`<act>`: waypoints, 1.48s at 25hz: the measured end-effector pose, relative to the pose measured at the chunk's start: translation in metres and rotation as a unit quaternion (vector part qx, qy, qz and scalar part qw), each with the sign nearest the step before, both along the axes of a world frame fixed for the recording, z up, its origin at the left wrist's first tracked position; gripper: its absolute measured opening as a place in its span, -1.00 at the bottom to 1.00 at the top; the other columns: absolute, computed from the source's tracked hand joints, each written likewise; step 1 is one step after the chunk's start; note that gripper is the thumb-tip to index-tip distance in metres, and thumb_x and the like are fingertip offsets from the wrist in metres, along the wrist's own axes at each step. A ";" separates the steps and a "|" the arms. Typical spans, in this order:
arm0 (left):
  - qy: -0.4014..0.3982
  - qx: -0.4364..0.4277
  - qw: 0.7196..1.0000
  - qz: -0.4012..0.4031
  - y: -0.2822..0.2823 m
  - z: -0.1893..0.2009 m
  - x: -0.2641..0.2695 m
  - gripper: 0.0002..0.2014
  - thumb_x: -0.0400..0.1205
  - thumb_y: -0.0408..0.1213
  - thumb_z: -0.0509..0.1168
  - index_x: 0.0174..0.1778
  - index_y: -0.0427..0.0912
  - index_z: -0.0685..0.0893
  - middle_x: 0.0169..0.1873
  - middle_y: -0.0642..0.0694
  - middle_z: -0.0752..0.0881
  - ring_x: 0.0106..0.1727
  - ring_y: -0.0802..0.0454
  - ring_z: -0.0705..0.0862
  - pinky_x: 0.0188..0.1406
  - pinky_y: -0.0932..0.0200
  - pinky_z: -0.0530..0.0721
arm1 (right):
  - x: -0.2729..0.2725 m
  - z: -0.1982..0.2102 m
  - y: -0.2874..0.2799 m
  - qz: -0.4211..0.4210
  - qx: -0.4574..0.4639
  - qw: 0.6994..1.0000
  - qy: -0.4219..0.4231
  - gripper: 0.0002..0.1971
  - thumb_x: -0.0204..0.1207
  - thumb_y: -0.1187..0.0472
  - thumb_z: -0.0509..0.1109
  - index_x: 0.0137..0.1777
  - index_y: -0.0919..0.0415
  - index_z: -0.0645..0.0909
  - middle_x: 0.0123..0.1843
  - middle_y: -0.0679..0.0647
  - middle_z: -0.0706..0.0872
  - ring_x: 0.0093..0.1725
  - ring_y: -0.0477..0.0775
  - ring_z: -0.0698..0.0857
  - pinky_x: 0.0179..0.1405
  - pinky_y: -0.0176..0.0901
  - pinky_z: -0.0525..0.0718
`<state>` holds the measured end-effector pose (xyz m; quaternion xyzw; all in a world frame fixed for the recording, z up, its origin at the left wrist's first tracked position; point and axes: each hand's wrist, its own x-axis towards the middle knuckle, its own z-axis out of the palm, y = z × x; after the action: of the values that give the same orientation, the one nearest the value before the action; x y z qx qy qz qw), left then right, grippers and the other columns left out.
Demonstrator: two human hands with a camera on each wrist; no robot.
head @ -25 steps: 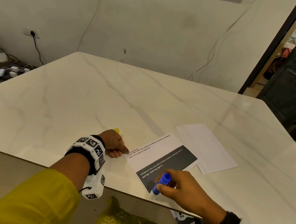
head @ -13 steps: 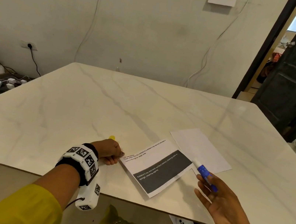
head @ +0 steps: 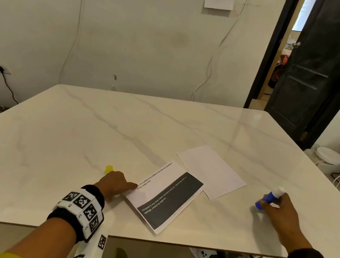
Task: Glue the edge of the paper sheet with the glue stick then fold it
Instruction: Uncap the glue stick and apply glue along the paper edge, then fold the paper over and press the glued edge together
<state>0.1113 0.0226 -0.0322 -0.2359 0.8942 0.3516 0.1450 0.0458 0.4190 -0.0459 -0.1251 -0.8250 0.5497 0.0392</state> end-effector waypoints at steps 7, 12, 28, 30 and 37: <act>0.078 0.037 0.995 0.045 0.006 -0.005 -0.004 -0.77 0.51 -0.34 0.38 -0.28 -0.18 0.41 -0.35 -0.08 0.46 -0.41 0.05 0.44 -0.60 0.26 0.42 | -0.011 -0.002 0.005 -0.004 0.161 0.987 0.009 -0.63 0.38 0.39 0.47 0.16 0.45 0.47 0.15 0.44 0.64 -0.01 0.27 0.54 0.05 0.08 0.46; 0.078 0.059 0.994 0.044 0.004 -0.005 -0.002 -0.85 0.51 -0.56 0.20 -0.14 -0.27 0.61 -0.37 -0.15 0.58 -0.50 0.02 0.54 -0.77 0.37 0.52 | -0.010 -0.008 0.005 -0.008 0.136 0.991 0.013 -0.53 0.36 0.33 0.51 0.22 0.43 0.45 0.19 0.40 0.61 0.04 0.33 0.58 0.09 0.09 0.50; 0.161 0.241 0.946 0.145 -0.010 0.017 0.027 -0.86 0.58 -0.57 0.18 -0.16 -0.30 0.59 -0.23 -0.25 0.70 -0.41 -0.06 0.65 -0.64 0.30 0.68 | -0.024 0.010 -0.093 0.271 0.324 0.906 -0.001 -0.54 0.47 0.04 0.40 0.34 0.17 0.48 0.39 0.13 0.55 0.35 0.14 0.52 0.25 -0.12 0.46; 0.170 0.261 0.936 0.165 -0.016 0.017 0.035 -0.86 0.58 -0.57 0.19 -0.17 -0.28 0.58 -0.25 -0.24 0.70 -0.49 -0.03 0.68 -0.63 0.29 0.69 | -0.036 0.002 -0.102 0.296 0.386 0.873 -0.035 -0.34 0.45 -0.06 0.38 0.50 0.13 0.29 0.54 0.15 0.39 0.50 0.18 0.38 0.45 -0.03 0.37; 0.187 0.364 0.885 0.221 -0.017 0.008 0.045 -0.84 0.61 -0.59 0.15 -0.20 -0.28 0.51 -0.22 -0.27 0.68 -0.62 0.05 0.71 -0.60 0.25 0.73 | -0.031 0.000 -0.113 0.294 0.468 0.833 -0.015 -0.49 0.56 0.06 0.19 0.51 0.03 0.25 0.40 0.13 0.54 0.37 0.19 0.51 0.26 -0.05 0.50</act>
<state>0.1564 0.0055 -0.0238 -0.2876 0.6391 0.7126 -0.0309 0.0146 0.3058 -0.0462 0.1483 -0.9822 0.0812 -0.0822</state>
